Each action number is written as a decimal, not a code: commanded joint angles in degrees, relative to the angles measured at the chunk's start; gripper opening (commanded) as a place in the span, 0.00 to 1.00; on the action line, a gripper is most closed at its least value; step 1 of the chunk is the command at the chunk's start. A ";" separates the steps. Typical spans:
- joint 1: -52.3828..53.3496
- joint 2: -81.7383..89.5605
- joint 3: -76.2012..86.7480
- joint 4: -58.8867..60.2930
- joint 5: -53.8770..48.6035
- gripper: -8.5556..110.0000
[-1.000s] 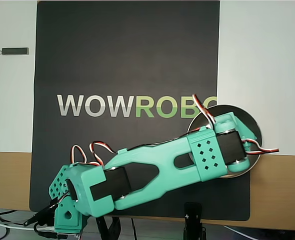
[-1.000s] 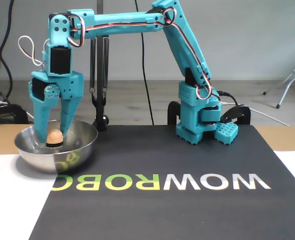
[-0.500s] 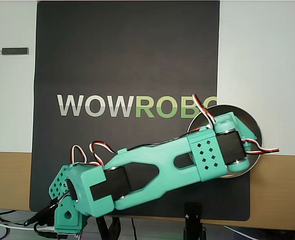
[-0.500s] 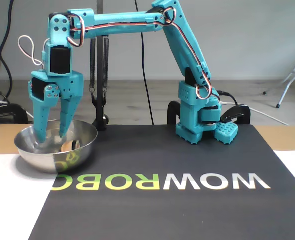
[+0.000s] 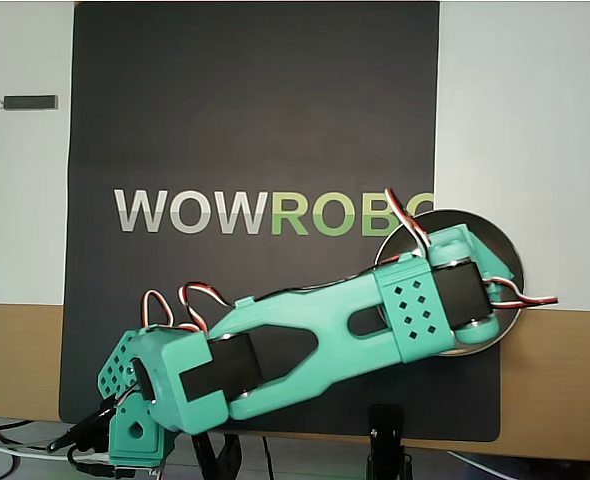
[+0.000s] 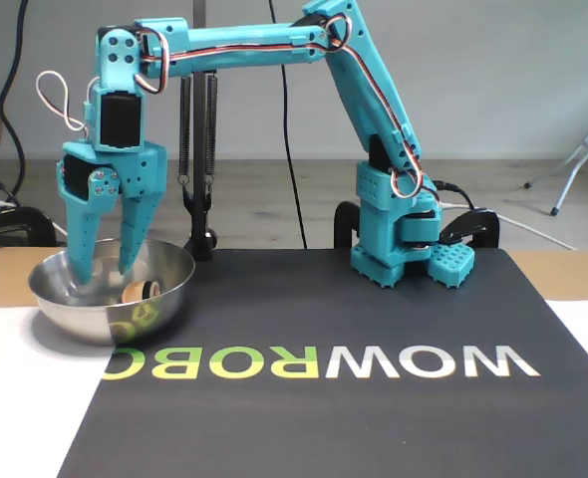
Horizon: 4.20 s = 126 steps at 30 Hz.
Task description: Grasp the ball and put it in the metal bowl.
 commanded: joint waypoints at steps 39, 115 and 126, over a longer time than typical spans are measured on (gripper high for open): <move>-1.32 1.23 -2.29 0.26 -0.18 0.10; -65.57 42.19 44.38 -10.99 26.98 0.10; -69.70 59.94 69.43 -30.85 26.98 0.10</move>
